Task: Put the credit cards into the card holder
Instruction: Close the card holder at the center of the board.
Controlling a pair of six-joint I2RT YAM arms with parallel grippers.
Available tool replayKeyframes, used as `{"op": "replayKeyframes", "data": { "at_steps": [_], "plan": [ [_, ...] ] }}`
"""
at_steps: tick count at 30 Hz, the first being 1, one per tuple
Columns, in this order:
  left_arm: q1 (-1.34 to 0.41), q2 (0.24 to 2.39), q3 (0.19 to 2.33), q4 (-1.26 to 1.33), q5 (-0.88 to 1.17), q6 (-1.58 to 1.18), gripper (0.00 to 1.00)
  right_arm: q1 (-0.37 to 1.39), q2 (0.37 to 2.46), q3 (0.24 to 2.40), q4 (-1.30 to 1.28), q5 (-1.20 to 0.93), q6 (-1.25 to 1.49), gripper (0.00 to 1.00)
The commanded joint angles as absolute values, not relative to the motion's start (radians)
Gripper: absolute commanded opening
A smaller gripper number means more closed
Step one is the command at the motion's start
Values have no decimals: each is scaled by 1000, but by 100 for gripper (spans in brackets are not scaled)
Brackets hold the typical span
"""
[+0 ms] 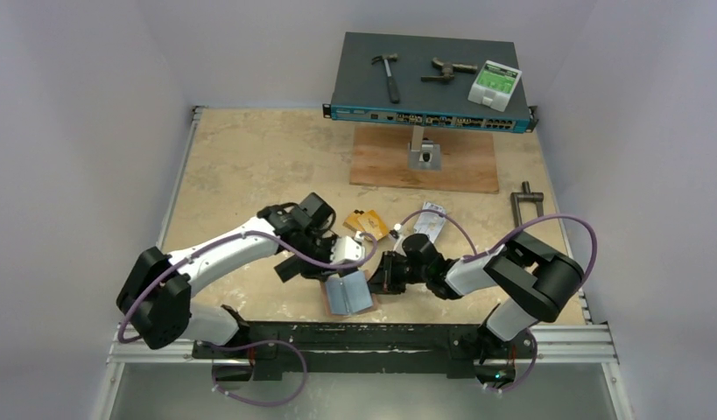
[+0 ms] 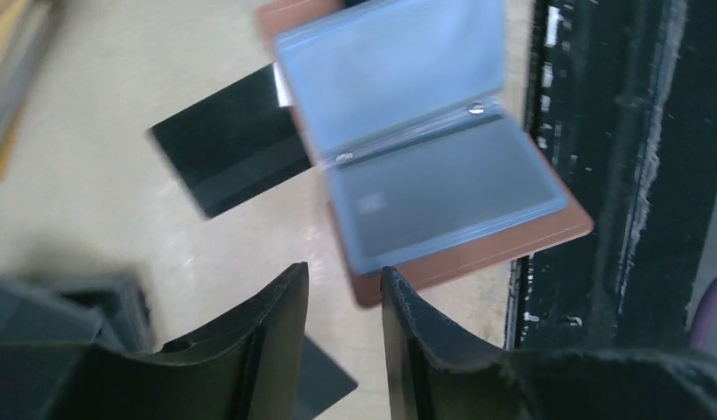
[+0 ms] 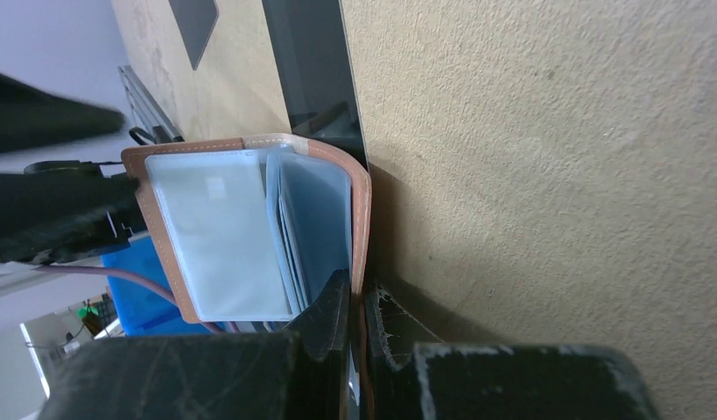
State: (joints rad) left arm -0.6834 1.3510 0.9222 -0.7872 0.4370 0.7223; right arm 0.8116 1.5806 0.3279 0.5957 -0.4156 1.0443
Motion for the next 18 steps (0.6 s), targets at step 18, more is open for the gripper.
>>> {"op": "replayKeyframes", "data": {
  "at_steps": [18],
  "plan": [
    [-709, 1315, 842, -824, 432, 918, 28, 811, 1595, 276, 454, -326, 998, 0]
  ]
}}
